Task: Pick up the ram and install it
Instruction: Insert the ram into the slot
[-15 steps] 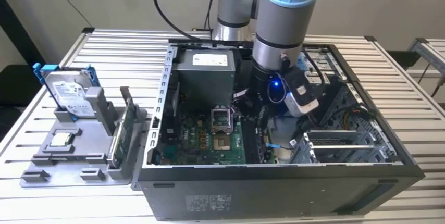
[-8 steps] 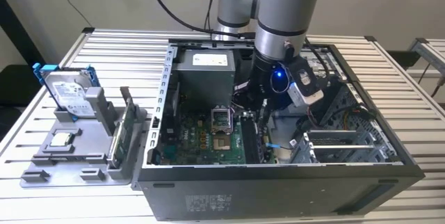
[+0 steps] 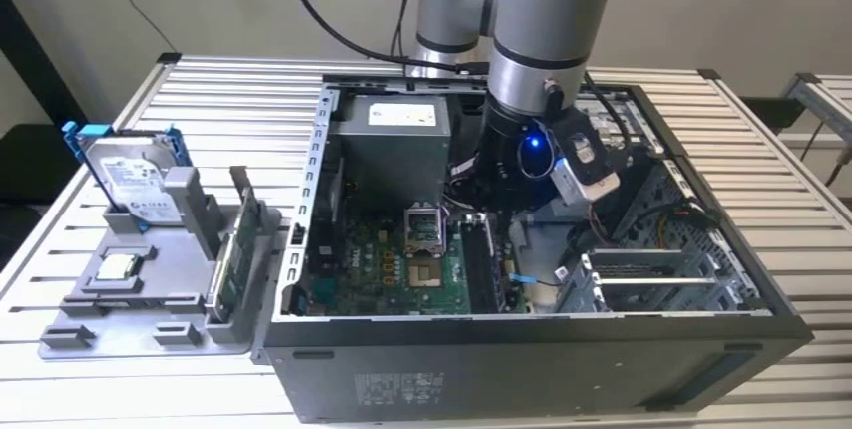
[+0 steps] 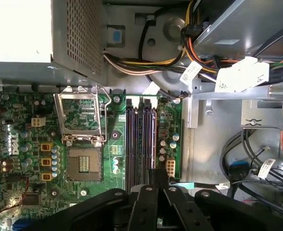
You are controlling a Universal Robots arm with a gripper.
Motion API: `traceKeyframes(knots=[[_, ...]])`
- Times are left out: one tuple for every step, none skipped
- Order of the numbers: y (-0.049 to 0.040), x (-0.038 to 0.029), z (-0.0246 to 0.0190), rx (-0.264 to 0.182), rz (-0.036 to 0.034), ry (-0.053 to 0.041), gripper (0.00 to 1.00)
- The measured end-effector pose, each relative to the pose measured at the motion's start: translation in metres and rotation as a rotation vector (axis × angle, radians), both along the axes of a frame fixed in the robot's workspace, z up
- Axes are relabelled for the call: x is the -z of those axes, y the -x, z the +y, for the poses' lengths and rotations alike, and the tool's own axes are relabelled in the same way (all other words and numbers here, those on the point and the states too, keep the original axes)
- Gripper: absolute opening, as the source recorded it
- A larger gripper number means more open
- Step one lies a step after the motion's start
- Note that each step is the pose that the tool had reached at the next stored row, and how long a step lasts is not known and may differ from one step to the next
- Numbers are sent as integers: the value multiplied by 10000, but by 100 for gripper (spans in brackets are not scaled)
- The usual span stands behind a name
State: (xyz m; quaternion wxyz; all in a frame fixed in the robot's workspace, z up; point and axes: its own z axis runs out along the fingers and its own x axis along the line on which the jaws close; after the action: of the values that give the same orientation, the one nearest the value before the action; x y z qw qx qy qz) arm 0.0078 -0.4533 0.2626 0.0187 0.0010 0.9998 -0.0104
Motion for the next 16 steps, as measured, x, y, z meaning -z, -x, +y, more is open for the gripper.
traceKeyframes(knots=[[0,0,0,0,0,-1,11],[0,0,0,0,0,0,11],[0,0,0,0,0,0,11],[0,0,0,-1,-1,0,11],[-1,0,0,-3,0,2,11],[-1,1,0,-2,-1,0,11],[-1,0,0,-3,0,2,11],[-1,0,0,-2,-1,1,11],[-1,0,0,-2,0,2,11],[-1,0,0,-1,0,2,11],[0,0,0,0,0,2,11],[0,0,0,0,0,4,11],[0,0,0,0,0,3,11],[0,1,0,0,-1,3,11],[0,0,0,0,0,4,11],[0,1,0,0,-1,3,11]])
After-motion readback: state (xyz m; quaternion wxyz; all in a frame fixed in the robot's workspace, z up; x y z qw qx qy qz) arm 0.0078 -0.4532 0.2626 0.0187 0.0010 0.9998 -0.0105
